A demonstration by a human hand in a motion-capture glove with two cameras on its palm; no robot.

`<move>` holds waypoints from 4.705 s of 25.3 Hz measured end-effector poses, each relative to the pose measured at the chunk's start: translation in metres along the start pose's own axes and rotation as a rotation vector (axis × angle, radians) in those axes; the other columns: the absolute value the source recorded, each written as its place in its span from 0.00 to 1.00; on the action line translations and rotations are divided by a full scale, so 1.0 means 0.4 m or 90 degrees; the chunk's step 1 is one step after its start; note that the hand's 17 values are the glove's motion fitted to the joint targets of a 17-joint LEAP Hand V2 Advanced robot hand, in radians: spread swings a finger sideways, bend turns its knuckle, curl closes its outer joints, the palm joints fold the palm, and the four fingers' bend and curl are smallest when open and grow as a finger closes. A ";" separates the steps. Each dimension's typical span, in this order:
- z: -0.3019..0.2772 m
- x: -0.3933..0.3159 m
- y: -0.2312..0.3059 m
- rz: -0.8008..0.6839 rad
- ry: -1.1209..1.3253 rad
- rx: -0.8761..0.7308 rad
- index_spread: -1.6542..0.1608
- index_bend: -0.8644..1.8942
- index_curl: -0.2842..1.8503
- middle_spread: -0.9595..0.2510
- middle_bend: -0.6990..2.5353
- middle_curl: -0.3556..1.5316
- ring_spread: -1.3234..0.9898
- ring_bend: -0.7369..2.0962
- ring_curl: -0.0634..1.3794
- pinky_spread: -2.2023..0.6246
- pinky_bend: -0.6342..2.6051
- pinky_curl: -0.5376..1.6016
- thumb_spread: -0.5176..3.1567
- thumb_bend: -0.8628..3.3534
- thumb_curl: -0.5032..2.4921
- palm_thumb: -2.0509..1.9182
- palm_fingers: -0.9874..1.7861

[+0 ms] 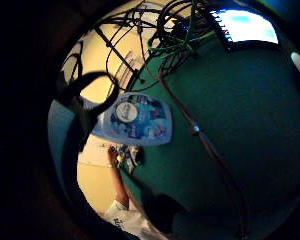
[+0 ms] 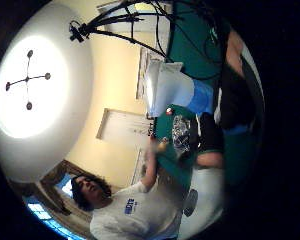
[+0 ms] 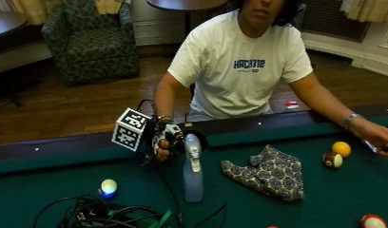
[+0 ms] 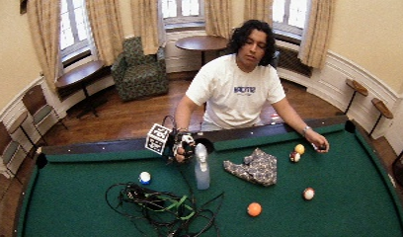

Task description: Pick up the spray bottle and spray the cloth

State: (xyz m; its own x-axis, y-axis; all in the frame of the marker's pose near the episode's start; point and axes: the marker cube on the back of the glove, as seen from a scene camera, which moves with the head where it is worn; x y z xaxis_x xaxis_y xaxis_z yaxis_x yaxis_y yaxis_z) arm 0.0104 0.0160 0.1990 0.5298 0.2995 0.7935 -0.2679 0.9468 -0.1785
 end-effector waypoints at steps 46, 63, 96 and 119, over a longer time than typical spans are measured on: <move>0.048 0.005 -0.021 -0.026 -0.002 -0.154 0.70 0.37 0.31 0.66 0.30 0.41 0.51 0.41 0.30 0.82 0.29 0.42 0.42 0.20 0.31 0.70 0.58; 0.159 -0.005 -0.078 -0.028 -0.115 -0.205 0.71 0.36 0.29 0.62 0.31 0.41 0.50 0.43 0.31 0.82 0.24 0.39 0.41 0.20 0.31 0.72 0.65; 0.331 -0.055 -0.122 0.001 -0.214 -0.181 0.72 0.36 0.28 0.58 0.30 0.41 0.47 0.45 0.33 0.77 0.24 0.37 0.41 0.20 0.30 0.72 0.71; 0.356 -0.083 -0.134 -0.004 -0.147 -0.134 0.74 0.38 0.31 0.59 0.35 0.45 0.47 0.48 0.36 0.71 0.29 0.39 0.37 0.20 0.33 0.74 0.81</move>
State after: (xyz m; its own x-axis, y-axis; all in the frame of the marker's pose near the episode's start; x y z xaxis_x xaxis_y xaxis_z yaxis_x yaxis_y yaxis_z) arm -0.1075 -0.0614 0.2651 0.3269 0.2823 0.9019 -0.0795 0.9592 -0.2714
